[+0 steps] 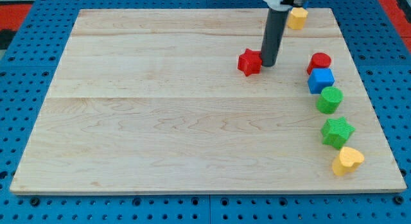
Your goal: Slide the red circle towards the red star
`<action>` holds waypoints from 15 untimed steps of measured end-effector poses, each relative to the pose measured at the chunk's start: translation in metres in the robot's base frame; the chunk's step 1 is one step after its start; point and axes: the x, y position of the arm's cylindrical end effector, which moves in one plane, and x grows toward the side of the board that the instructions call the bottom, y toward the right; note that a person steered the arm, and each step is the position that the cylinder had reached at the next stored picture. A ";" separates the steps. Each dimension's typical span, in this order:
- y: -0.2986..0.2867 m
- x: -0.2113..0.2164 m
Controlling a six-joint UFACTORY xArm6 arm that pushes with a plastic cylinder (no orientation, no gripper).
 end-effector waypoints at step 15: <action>0.181 0.024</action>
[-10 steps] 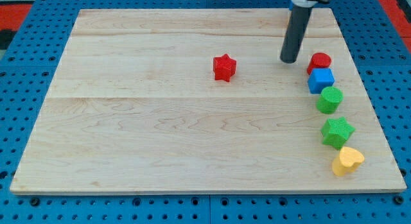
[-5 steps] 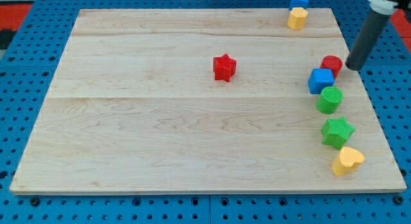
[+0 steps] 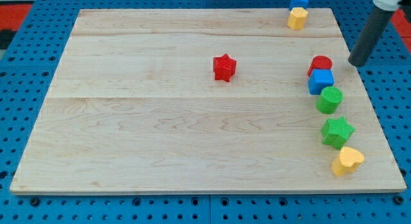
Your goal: Slide the red circle towards the red star
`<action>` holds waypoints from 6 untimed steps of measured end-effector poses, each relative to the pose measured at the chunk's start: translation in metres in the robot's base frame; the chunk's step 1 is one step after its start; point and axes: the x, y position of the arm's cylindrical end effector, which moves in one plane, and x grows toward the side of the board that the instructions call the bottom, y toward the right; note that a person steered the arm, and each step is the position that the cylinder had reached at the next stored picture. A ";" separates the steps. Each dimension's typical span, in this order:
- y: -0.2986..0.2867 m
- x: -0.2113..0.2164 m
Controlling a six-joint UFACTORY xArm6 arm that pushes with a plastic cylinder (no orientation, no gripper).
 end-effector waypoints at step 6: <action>-0.161 -0.006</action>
